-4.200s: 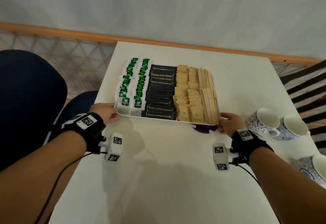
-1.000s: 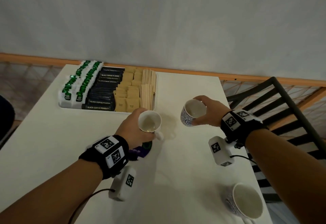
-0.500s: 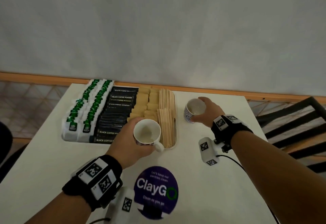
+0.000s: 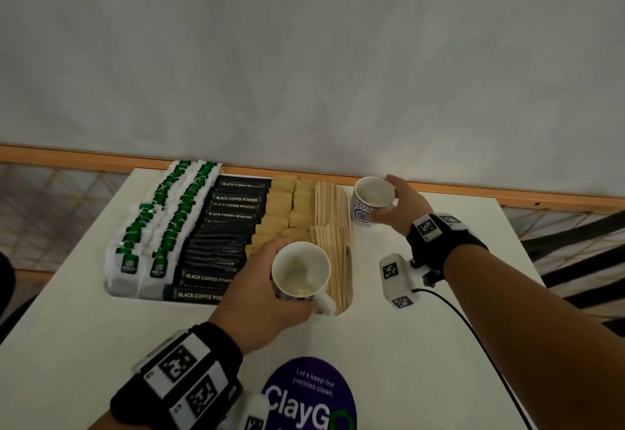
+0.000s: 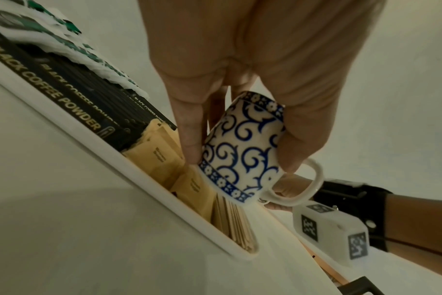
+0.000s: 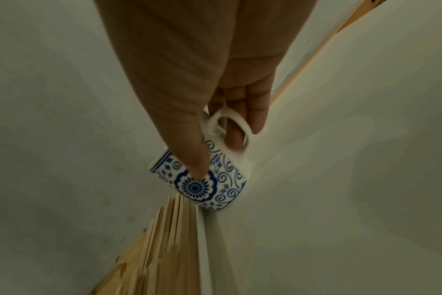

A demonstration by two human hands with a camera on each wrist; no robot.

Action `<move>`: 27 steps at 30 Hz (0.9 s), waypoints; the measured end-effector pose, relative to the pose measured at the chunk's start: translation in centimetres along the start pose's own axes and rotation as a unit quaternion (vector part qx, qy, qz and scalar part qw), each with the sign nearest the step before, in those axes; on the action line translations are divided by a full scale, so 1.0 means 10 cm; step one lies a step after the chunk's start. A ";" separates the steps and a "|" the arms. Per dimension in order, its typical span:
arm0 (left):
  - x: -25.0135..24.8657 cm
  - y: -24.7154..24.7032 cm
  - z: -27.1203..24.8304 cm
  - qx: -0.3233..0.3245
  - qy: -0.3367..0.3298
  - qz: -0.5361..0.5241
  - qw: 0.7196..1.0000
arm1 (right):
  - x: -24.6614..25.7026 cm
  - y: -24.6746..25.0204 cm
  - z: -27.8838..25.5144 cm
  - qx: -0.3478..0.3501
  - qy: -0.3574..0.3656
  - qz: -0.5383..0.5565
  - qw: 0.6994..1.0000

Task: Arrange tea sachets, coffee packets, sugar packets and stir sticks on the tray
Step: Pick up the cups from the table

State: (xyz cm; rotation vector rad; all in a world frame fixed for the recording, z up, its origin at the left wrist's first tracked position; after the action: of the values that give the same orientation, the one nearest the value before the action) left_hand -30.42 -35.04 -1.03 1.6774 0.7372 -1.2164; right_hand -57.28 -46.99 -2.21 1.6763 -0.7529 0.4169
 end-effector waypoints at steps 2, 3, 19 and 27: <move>-0.03 -0.03 0.02 -0.003 -0.004 0.010 1.000 | -0.10 0.03 -0.07 -0.018 -0.002 0.015 1.000; -0.04 -0.04 0.03 -0.002 -0.004 0.012 1.000 | -0.15 0.04 -0.10 -0.032 -0.003 0.018 0.999; -0.13 -0.30 0.21 0.028 -0.012 0.009 1.000 | -0.29 0.11 -0.15 -0.087 -0.009 0.070 0.994; -0.29 -0.67 0.54 0.030 -0.012 0.039 0.999 | -0.38 0.41 -0.35 -0.058 0.005 0.109 0.992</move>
State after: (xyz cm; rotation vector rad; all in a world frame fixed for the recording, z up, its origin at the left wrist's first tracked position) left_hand -39.21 -37.10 -1.03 1.7225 0.6202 -1.2123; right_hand -62.33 -43.08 -0.78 1.4884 -0.9394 0.5242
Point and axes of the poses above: each hand's wrist, its own z-axis towards the middle knuckle, its own y-axis out of the back of the hand, x = y × z, the point moved 2 cm from there along z, towards the middle knuckle, and after that the axes turned 9 degrees about x, right-handed, at the moved point
